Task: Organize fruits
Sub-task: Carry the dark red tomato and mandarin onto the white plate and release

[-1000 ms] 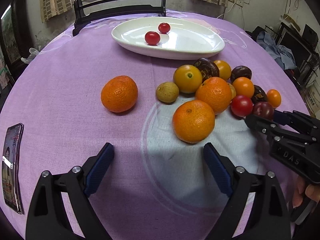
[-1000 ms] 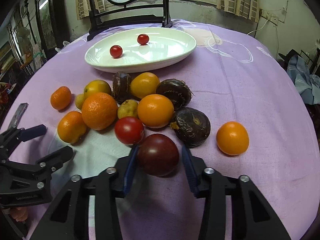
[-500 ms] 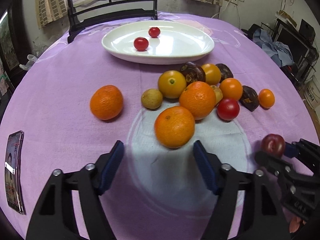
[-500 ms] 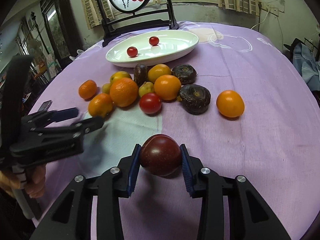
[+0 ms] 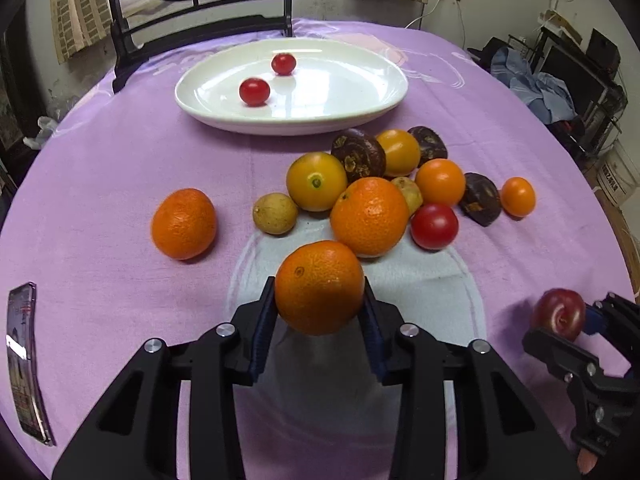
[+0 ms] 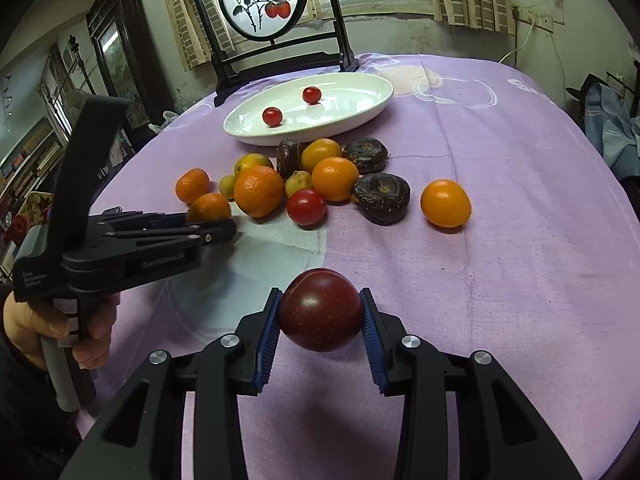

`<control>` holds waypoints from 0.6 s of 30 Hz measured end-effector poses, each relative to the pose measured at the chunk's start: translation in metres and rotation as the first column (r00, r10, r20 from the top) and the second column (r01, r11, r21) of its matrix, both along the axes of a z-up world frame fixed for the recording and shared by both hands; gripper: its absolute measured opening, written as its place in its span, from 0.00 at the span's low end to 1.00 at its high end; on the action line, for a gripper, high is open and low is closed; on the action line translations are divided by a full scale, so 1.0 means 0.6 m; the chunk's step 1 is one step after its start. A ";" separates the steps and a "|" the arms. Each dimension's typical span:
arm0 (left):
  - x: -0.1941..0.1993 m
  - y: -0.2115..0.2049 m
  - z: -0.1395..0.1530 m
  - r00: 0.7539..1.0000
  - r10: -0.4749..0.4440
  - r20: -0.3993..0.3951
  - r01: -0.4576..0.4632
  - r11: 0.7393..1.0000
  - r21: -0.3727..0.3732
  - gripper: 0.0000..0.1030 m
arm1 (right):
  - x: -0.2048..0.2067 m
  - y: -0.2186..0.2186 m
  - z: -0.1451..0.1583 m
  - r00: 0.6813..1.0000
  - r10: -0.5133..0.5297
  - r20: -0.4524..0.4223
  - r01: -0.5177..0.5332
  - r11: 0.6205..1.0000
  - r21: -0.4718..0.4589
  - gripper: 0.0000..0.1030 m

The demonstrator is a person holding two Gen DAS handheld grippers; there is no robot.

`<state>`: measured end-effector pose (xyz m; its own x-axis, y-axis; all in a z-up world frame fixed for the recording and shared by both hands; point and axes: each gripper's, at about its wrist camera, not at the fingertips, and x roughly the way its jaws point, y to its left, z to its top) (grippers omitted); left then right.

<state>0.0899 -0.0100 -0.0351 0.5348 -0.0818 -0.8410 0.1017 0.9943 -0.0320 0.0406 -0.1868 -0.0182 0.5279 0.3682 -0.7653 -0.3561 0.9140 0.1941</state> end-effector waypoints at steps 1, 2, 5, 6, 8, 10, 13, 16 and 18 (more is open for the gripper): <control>-0.006 0.002 0.009 1.000 -0.008 0.009 0.008 1.000 0.000 0.37 | 0.000 0.001 0.004 1.000 0.001 0.005 -0.001 1.000 0.001 0.38; -0.011 0.005 0.020 1.000 -0.015 0.017 0.016 1.000 -0.006 0.37 | 0.000 0.001 0.009 1.000 0.002 0.013 -0.002 1.000 0.001 0.38; -0.022 0.016 0.066 0.997 -0.031 0.066 0.033 0.999 -0.024 0.37 | 0.004 0.003 0.037 0.999 0.004 0.051 -0.004 1.000 0.007 0.38; -0.022 0.020 0.082 0.996 -0.032 0.084 0.035 0.999 -0.029 0.37 | 0.007 0.004 0.047 0.998 0.007 0.065 -0.007 1.000 0.010 0.38; -0.016 0.028 0.116 0.992 -0.035 0.119 0.040 0.998 -0.042 0.37 | 0.017 0.011 0.074 0.994 0.017 0.104 -0.019 1.000 0.012 0.38; -0.001 0.034 0.142 0.989 -0.030 0.144 0.037 0.998 -0.045 0.37 | 0.028 0.020 0.096 0.990 0.028 0.140 -0.029 1.000 0.002 0.38; 0.036 0.042 0.167 0.985 0.005 0.171 0.000 1.000 -0.029 0.37 | 0.059 0.045 0.124 0.979 0.060 0.196 -0.055 0.998 -0.028 0.38; 0.080 0.045 0.166 0.983 0.025 0.180 -0.027 1.000 0.007 0.37 | 0.110 0.073 0.132 0.977 0.091 0.192 -0.085 0.996 -0.040 0.38; 0.117 0.045 0.153 0.988 0.027 0.149 -0.030 0.999 0.013 0.37 | 0.151 0.094 0.126 0.980 0.104 0.169 -0.096 0.994 -0.056 0.38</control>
